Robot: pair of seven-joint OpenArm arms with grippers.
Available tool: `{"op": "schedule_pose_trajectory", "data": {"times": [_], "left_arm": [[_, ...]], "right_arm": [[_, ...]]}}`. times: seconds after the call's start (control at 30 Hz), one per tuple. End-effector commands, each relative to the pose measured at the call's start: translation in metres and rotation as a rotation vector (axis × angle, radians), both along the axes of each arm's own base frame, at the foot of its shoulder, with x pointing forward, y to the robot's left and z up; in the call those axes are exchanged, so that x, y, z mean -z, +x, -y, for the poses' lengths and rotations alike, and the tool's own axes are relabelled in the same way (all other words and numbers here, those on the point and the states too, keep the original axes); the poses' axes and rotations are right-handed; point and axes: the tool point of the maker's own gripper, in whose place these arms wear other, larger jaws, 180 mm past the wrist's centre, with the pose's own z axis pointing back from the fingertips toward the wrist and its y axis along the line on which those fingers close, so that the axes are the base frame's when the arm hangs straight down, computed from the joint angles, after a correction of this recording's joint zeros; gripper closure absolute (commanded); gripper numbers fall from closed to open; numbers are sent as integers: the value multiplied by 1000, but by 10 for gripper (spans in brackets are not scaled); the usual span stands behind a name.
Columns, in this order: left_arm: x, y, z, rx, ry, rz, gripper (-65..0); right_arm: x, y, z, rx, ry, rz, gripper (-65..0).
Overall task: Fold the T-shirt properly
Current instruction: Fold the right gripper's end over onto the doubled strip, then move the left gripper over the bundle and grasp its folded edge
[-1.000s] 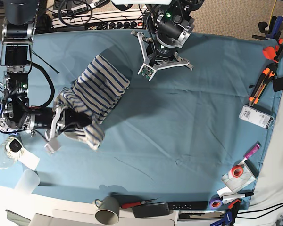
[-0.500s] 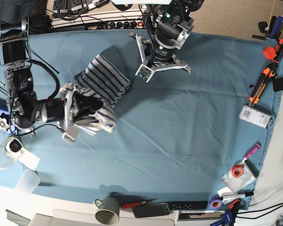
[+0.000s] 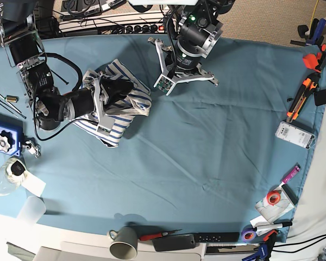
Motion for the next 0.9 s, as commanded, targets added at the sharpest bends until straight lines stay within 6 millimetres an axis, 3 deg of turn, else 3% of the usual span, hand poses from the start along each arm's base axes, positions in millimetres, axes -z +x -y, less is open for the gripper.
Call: {"op": "schedule_pose_trajectory", "data": {"times": [0.0, 0.07, 0.23, 0.4, 0.63, 0.87], "left_arm": [[-10, 5, 4, -2, -23, 36, 0], [-10, 5, 4, -2, -23, 36, 0], [-10, 5, 4, -2, -23, 36, 0], [-10, 5, 4, -2, -24, 36, 0], [-10, 5, 4, -2, -24, 36, 0], [-10, 5, 4, -2, -24, 36, 0]], "right_arm": [[-14, 8, -1, 10, 36, 30, 0], [-14, 8, -1, 10, 36, 30, 0], [-16, 11, -1, 12, 37, 38, -173], [-32, 30, 0, 17, 39, 99, -175], [-72, 68, 15, 97, 66, 240, -175], [-82, 73, 17, 104, 75, 275, -175]]}}
